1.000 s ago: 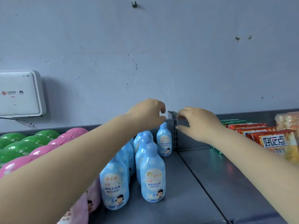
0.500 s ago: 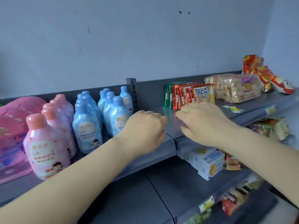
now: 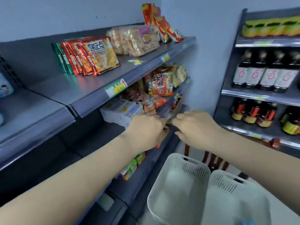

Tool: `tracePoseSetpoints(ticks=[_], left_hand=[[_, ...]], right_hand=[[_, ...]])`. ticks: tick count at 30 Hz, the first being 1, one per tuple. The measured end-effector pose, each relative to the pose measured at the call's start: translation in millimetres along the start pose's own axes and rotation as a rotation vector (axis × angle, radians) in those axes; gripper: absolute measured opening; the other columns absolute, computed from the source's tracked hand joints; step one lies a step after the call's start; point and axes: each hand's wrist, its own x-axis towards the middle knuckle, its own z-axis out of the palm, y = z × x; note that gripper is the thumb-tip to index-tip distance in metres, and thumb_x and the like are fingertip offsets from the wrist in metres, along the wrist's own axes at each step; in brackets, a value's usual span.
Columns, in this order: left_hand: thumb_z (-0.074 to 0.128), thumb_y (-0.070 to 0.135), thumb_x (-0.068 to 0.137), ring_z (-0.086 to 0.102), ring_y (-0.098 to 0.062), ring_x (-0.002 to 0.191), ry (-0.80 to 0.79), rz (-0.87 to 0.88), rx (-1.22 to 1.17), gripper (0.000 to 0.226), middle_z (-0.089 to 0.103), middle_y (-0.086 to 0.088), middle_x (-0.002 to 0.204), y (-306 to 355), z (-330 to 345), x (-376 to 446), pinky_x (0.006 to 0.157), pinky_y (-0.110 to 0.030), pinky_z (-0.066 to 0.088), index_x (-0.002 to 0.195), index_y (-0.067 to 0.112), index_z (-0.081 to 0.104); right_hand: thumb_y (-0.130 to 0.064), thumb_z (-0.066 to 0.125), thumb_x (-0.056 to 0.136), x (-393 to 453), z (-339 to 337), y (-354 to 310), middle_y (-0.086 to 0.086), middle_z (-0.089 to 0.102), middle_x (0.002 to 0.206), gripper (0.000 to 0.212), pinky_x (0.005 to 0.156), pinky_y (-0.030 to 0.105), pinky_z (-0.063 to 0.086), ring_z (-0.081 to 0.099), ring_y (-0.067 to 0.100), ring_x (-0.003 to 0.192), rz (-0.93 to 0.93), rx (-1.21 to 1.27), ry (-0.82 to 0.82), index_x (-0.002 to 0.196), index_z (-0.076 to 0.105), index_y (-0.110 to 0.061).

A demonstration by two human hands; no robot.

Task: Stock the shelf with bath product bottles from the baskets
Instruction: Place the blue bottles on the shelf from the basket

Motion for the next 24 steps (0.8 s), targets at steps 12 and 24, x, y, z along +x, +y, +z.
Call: tracePoseSetpoints(ticks=[12, 24], left_hand=[[0.042, 0.026, 0.095, 0.055, -0.021, 0.109, -0.293, 0.223, -0.49, 0.025, 0.059, 0.0, 0.117, 213, 85, 101, 0.078, -0.032, 0.042, 0.116, 0.018, 0.052], [0.055, 0.024, 0.089, 0.054, -0.023, 0.11, -0.809, 0.269, -0.814, 0.039, 0.055, -0.002, 0.125, 386, 277, 111, 0.09, -0.031, 0.045, 0.128, 0.02, 0.049]], right_hand=[[-0.033, 0.049, 0.091, -213, 93, 91, -0.006, 0.061, 0.11, 0.024, 0.073, 0.029, 0.044, 0.057, 0.018, 0.102, 0.634, 0.283, -0.452, 0.111, 0.056, -0.022], [-0.018, 0.058, 0.085, -356, 284, 60, 0.012, 0.054, 0.118, 0.034, 0.084, 0.031, 0.04, 0.053, 0.028, 0.109, 1.128, 0.731, -0.844, 0.116, 0.052, -0.006]])
